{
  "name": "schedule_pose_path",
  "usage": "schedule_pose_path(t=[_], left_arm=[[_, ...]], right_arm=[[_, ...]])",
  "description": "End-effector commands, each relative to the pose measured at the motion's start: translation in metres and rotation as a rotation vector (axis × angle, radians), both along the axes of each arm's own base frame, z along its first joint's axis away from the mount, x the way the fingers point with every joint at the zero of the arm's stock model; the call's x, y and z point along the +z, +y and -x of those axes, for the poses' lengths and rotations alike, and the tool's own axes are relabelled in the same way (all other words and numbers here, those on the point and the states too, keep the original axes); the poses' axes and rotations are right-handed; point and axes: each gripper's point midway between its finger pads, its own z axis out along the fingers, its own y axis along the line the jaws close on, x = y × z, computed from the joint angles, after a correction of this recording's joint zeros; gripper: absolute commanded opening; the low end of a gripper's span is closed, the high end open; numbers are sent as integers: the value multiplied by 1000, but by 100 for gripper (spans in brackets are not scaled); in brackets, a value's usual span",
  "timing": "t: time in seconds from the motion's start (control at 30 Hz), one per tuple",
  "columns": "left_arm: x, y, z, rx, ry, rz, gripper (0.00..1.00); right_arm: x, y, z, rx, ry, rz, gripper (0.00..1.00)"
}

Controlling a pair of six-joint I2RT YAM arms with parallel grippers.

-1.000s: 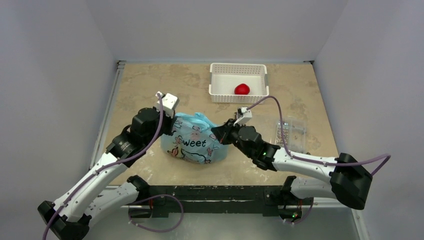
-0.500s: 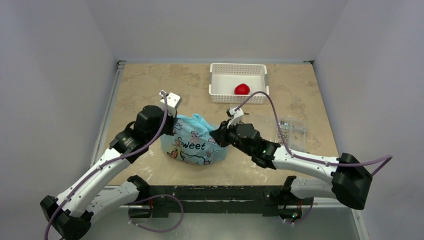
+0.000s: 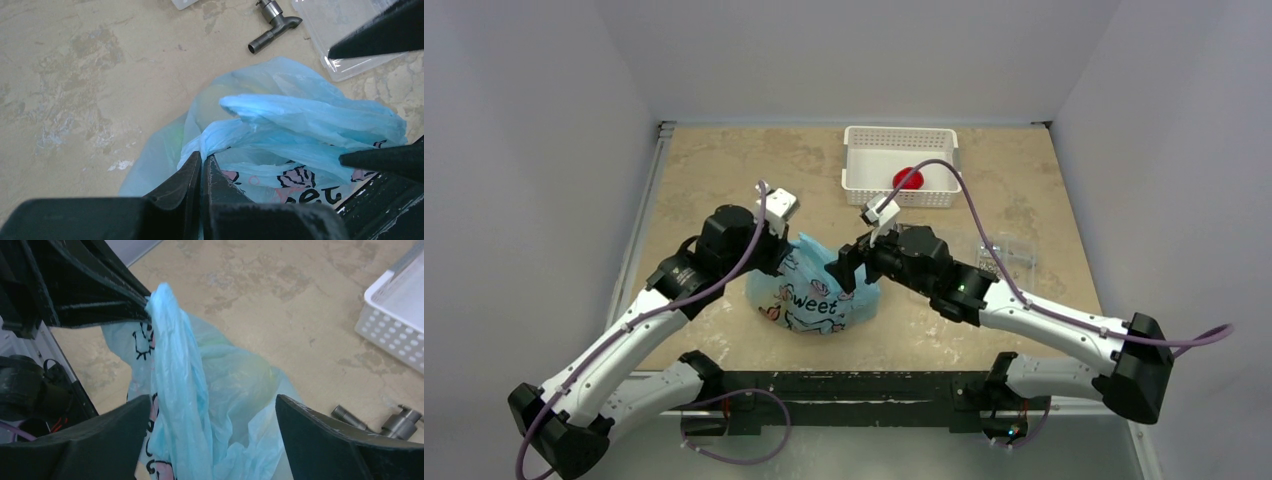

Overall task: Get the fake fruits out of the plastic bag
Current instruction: Untie the plastic bag at the center of the board, then adjust the plastic bag at the center of the board.

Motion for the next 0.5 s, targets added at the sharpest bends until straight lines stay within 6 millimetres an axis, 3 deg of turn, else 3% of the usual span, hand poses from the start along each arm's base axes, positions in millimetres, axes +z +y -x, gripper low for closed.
schedule_pose_path(t=[0.0,0.13,0.2,0.27,0.33,0.4,0.47], left_arm=[[15,-3,6,-31,-58,67,0],[18,-3,12,-40,-62,87,0],[19,-1,11,-32,-68,87,0],[21,-2,11,-34,-72,92,0],[21,-2,12,-38,-66,92,0],[20,-3,14,-41,-57,92,0],[19,0,15,-29,-54,90,0]], right_arm=[[44,7,-19,0,-129,-18,98],[47,31,-35,30,-95,-49,98],[37,48,-36,95,-36,-84,90],[29,60,-32,162,14,-119,76],[26,65,-26,204,35,-144,55],[27,54,-26,148,44,-169,26],[32,33,-31,34,55,-227,6]])
